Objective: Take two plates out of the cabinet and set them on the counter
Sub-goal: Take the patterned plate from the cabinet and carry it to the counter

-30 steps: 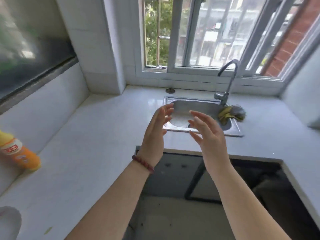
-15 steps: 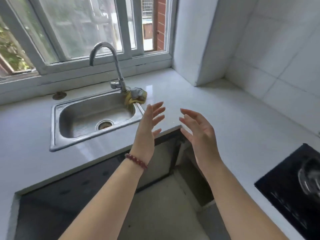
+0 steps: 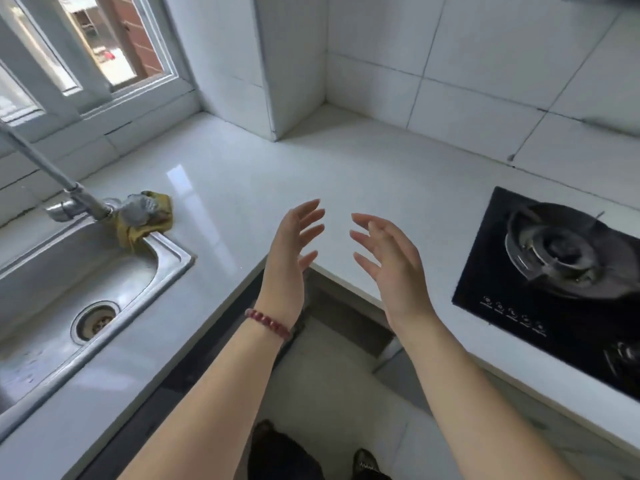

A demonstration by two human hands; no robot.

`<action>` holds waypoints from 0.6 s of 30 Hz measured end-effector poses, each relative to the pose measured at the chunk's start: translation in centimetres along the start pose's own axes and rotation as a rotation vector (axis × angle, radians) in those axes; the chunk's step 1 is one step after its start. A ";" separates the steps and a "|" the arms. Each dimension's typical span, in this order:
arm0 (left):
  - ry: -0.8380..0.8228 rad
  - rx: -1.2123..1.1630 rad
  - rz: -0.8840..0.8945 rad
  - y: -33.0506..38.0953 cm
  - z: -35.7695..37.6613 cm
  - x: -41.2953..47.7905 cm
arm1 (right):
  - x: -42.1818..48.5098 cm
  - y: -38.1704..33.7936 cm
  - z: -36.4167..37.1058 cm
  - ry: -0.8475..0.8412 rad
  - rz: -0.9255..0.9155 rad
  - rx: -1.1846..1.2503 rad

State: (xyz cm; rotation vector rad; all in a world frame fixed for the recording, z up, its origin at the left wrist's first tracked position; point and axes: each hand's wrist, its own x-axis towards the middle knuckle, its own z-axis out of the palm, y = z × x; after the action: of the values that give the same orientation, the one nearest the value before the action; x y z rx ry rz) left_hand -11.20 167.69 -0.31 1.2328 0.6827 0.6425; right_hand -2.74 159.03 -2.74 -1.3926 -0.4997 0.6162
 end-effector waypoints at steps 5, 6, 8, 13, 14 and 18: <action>-0.152 0.065 -0.044 -1.1 -2.2 2.4 | -0.5 1.8 1.4 0.137 0.035 0.027; -0.192 0.091 -0.044 -1.5 -2.6 2.8 | -0.6 2.2 1.6 0.155 0.043 0.037; -0.254 0.137 -0.034 -2.7 -3.1 3.4 | -0.7 3.3 1.6 0.176 0.062 0.067; -0.313 0.138 0.016 -7.8 -3.5 3.7 | -1.1 7.8 0.4 0.196 0.060 0.107; -0.314 0.131 0.026 -9.4 -3.6 3.6 | -1.1 9.1 0.0 0.195 0.056 0.105; -0.316 0.101 0.014 -16.7 -4.1 3.6 | -1.4 15.3 -1.5 0.194 0.037 0.116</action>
State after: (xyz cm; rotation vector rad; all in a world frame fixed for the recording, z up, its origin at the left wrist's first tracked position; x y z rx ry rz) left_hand -10.83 169.36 -17.75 1.3968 0.4466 0.4146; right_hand -4.40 158.08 -18.05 -1.3378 -0.2803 0.5250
